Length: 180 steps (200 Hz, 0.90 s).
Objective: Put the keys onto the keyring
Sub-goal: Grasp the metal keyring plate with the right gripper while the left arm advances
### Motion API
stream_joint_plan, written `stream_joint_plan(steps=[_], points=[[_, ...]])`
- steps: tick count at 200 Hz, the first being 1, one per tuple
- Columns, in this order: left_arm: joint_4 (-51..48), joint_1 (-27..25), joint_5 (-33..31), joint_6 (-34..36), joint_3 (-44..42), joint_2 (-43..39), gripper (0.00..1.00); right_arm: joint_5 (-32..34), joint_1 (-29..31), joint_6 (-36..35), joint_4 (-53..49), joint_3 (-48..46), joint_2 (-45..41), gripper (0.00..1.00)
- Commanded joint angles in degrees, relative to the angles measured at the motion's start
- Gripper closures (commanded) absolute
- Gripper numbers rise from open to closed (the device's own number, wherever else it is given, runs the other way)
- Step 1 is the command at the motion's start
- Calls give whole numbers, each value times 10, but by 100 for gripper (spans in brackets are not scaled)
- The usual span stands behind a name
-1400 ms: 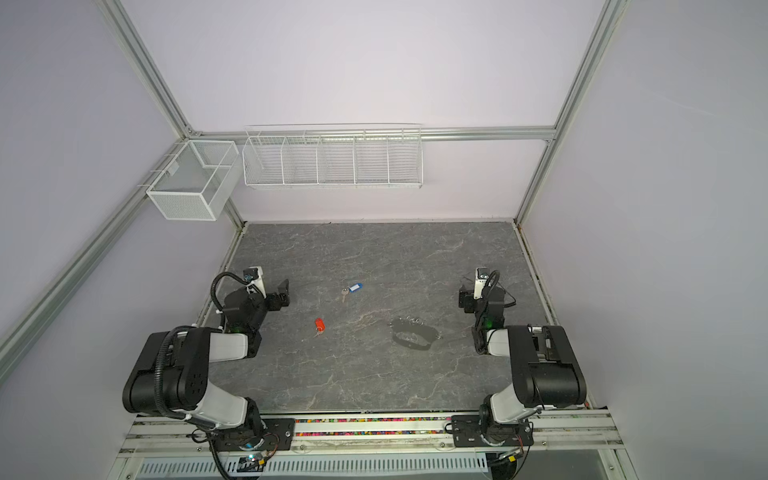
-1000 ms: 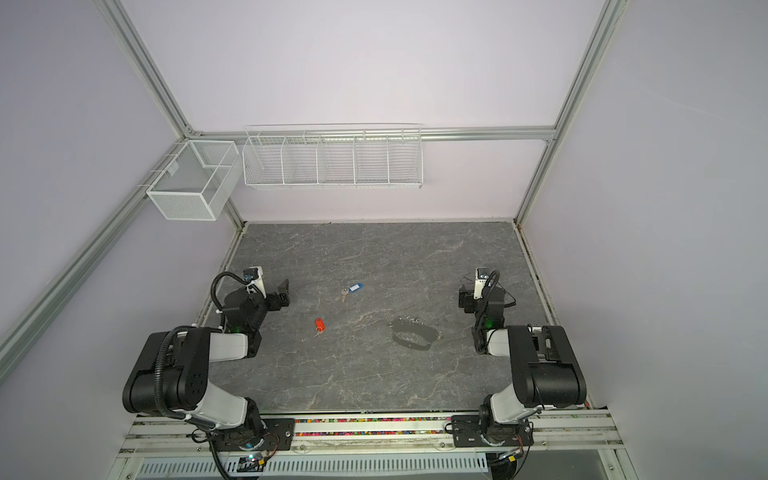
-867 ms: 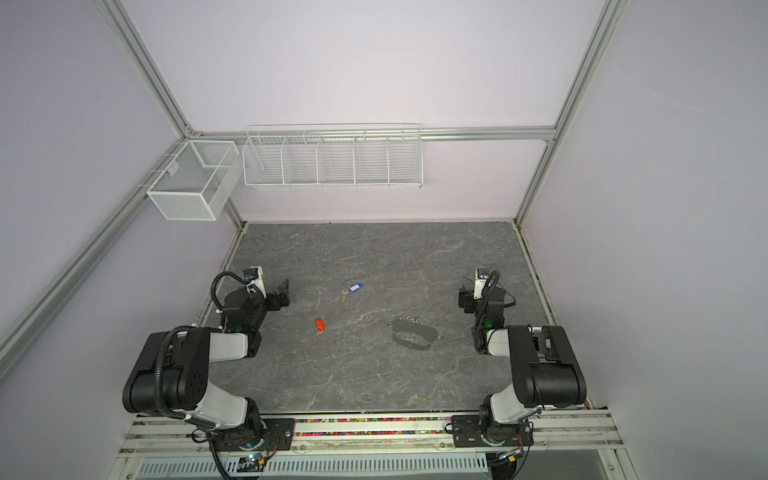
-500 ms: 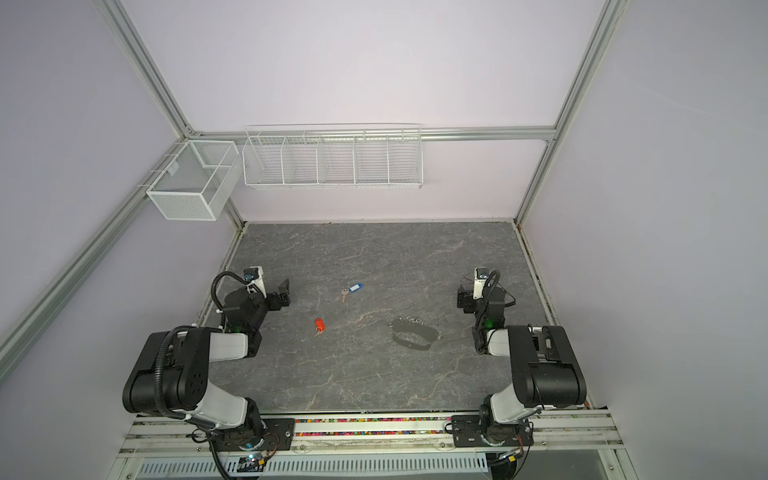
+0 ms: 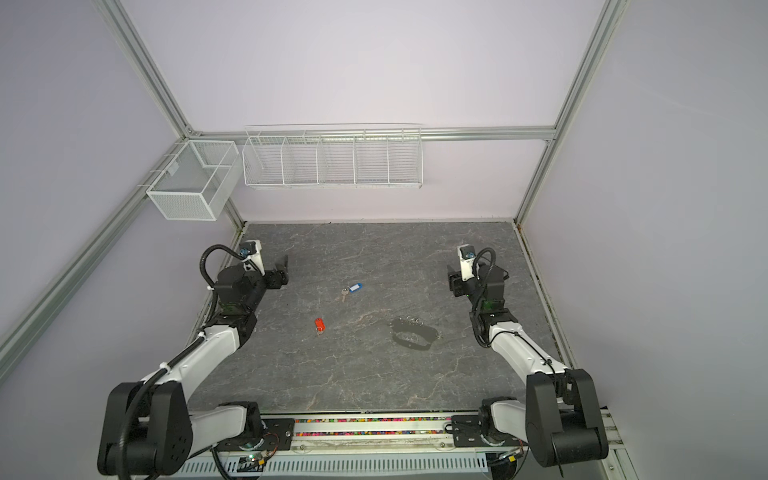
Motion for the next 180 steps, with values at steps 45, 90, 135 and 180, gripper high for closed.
stream_joint_plan(steps=[45, 90, 135, 180], points=[[-245, -127, -7, -95, 24, -53, 22, -79, 202, -329, -344, 84, 41, 38], [-242, -126, 12, -156, 30, -28, 24, -55, 274, -411, -337, 61, 82, 46], [-233, -127, 43, -169, 56, 23, 27, 46, 302, -412, -327, 94, 173, 62], [-240, -126, 39, -147, 65, 30, 28, 61, 309, -408, -293, 111, 217, 69]])
